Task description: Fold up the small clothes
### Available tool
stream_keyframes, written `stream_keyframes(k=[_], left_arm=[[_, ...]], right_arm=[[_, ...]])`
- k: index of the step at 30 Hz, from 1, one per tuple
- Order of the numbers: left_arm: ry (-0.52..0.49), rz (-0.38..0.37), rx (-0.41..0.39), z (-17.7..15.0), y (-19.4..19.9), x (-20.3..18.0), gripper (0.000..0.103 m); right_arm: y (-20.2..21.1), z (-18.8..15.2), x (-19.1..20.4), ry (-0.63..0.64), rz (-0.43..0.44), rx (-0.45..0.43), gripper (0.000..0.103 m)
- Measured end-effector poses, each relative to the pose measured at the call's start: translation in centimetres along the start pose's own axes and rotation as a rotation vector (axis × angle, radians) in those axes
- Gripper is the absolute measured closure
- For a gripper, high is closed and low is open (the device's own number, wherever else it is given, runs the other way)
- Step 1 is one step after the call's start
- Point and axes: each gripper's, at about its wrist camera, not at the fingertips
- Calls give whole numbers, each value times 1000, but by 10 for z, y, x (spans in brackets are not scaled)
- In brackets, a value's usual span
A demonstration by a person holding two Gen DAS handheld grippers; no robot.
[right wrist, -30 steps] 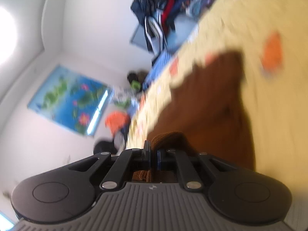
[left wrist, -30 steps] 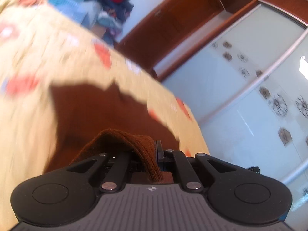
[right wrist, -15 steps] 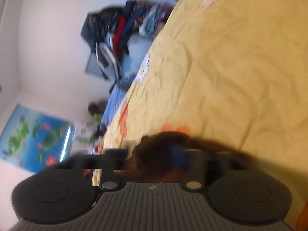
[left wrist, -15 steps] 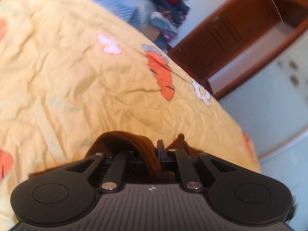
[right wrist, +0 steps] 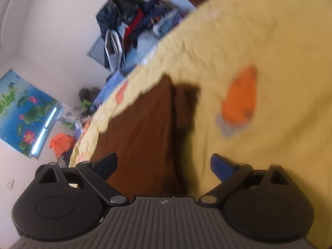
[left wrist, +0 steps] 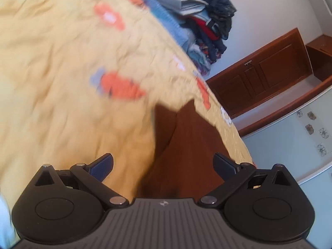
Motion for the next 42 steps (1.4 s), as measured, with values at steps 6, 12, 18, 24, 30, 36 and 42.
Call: stream_keyframes(k=[6, 12, 18, 24, 30, 36, 42], left_arm=[[-73, 34, 25, -20, -29, -23, 25], [-73, 130, 96, -17, -45, -28, 90], [-157, 30, 85, -24, 9, -50, 94], [-272, 48, 131, -81, 75, -35, 94], [-286, 150, 148, -109, 99, 18, 82], [-409, 178, -95, -55, 116, -31, 22], [-578, 307, 8, -14, -9, -86, 29]], right_arm=[[-20, -8, 14, -41, 71, 40, 21], [-49, 5, 6, -135, 71, 106, 81], [-14, 1, 31, -46, 123, 98, 84], [38, -49, 32, 47, 98, 160, 85], [76, -107, 4, -6, 53, 188, 71], [107, -61, 27, 88, 20, -20, 37], [26, 21, 56, 184, -31, 33, 37]])
Point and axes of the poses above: each gripper's, at about its wrist camera, not at the fingertips, and y roughly against the way its jaws point, x to its left, z to its top, and after that the axes turned 6 degrees about x, right-handed
